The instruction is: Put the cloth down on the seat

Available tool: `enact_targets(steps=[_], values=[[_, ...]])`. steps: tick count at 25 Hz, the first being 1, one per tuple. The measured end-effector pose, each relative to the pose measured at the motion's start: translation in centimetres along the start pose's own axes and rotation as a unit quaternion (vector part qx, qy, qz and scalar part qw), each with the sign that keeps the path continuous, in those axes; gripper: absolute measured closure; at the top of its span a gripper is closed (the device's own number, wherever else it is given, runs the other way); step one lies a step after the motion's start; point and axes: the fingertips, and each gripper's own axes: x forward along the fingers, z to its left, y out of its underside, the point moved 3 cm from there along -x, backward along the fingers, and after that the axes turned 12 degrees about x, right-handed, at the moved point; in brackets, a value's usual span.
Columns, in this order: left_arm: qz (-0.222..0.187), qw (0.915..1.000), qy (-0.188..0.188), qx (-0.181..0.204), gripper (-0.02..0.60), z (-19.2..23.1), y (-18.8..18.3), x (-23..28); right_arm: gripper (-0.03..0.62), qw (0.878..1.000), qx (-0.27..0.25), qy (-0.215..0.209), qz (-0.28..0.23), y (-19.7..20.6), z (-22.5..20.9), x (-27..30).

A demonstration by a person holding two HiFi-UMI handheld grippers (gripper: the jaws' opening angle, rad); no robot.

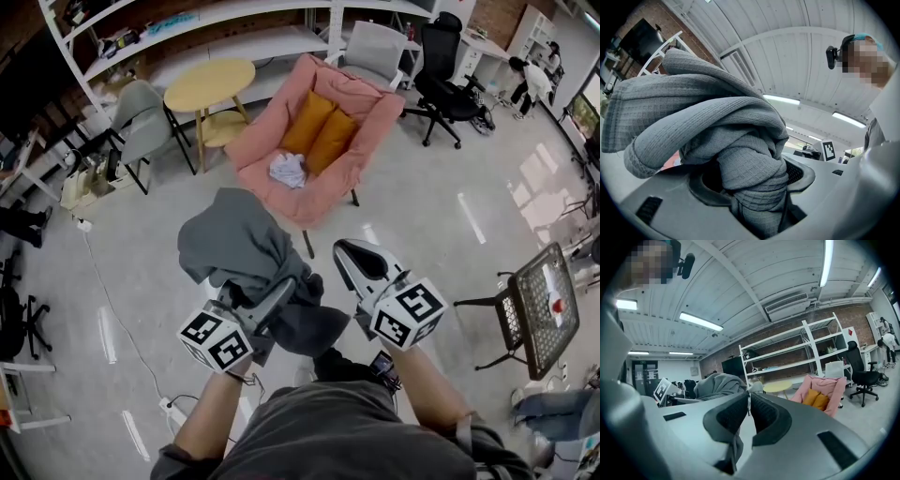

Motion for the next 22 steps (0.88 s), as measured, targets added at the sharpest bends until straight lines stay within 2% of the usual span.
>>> enact_targets(steps=[13,22], values=[[0.010,0.9994,-0.033,0.004,0.270,5.7,-2.8,13.8,0.577,0.999,0.014,-0.037,0.014,-5.8,-12.8,6.9],[0.024,0.9988,-0.040,-0.014,0.270,11.3,-2.3,20.5,0.577,0.999,0.032,-0.032,0.027,-6.6,-20.4,11.4]])
